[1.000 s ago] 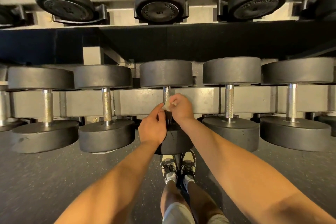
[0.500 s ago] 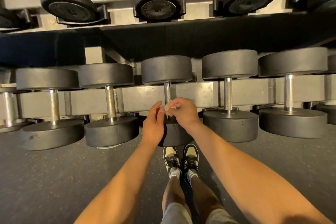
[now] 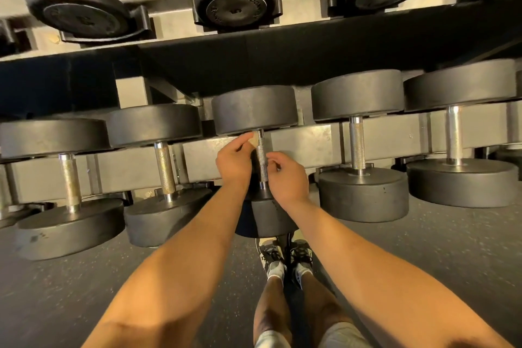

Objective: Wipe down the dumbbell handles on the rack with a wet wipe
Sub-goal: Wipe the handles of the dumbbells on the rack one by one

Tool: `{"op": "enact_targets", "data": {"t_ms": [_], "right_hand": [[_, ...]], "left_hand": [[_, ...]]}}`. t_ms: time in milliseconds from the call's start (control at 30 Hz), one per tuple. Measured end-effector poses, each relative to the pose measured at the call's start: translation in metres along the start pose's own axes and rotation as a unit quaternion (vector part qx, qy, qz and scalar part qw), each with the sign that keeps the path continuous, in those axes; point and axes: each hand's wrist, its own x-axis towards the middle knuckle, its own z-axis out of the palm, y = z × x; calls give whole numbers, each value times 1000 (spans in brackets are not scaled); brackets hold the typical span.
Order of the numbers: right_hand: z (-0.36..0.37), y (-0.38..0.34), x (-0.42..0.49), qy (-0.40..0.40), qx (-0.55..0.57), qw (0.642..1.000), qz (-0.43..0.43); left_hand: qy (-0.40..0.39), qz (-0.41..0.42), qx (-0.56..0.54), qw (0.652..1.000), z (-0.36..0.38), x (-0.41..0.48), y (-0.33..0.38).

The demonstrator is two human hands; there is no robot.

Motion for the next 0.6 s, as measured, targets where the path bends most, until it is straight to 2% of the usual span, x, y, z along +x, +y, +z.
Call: {"op": "enact_targets", "data": {"t_ms": [167,333,467,600], "right_hand": [[0,3,-3,15,20,1000,9],[0,1,-12,42,-20,999,2],[3,1,-7,42,-27,999,6],[3,2,-6,40,-17,999,-18]], "left_hand": [[-83,36,30,995,-5,-2,-7],[-111,33,73,991,-15,-12,-13],[-93,-3,14,996,-11,1,-5],[-76,41,54,995,-2,10,0]]}}
